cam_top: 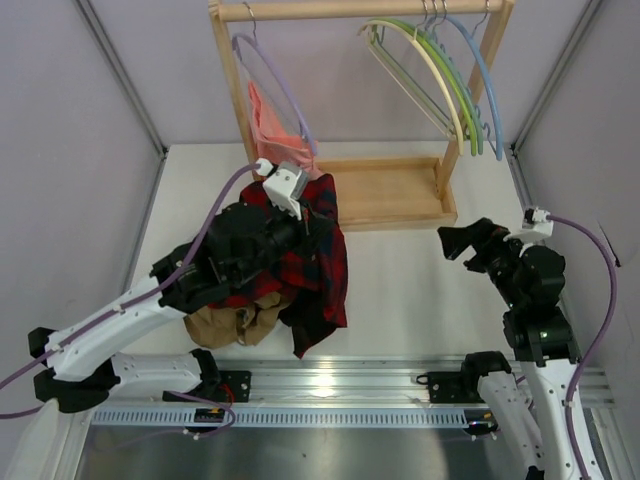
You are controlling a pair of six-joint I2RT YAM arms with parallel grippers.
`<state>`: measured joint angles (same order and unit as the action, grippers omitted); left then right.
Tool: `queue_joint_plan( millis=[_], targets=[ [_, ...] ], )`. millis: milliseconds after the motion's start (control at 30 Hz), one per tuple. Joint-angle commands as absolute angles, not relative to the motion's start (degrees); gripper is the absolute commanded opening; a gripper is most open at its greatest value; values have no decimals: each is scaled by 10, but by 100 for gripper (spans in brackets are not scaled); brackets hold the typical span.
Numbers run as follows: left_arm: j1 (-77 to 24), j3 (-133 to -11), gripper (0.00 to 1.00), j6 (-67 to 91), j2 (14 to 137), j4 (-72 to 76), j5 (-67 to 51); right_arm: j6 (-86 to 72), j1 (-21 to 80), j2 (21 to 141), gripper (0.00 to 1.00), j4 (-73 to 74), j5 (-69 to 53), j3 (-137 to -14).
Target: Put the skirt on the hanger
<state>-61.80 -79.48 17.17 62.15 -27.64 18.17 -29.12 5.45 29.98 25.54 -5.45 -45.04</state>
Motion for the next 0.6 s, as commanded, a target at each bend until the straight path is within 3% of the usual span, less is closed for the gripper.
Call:
queue_joint_plan(
  millis=[0,100,267,433,567],
  targets=[
    [-625,-763,0,214,626,-179,168,-265,61,289,99,143,-305,-407],
    [-626,-746,0,236,646,-179,198,-298,106,291,99,52,-356,-357],
    [-624,-721,0,267,683,-182,224,-302,236,329,99,-28,-250,-349],
    [-602,-726,0,301,702,-199,232,-221,444,434,99,-61,-109,-373],
    [-572,-707,0,325,685,-188,211,-186,537,474,99,-120,-30,-378]
  ],
)
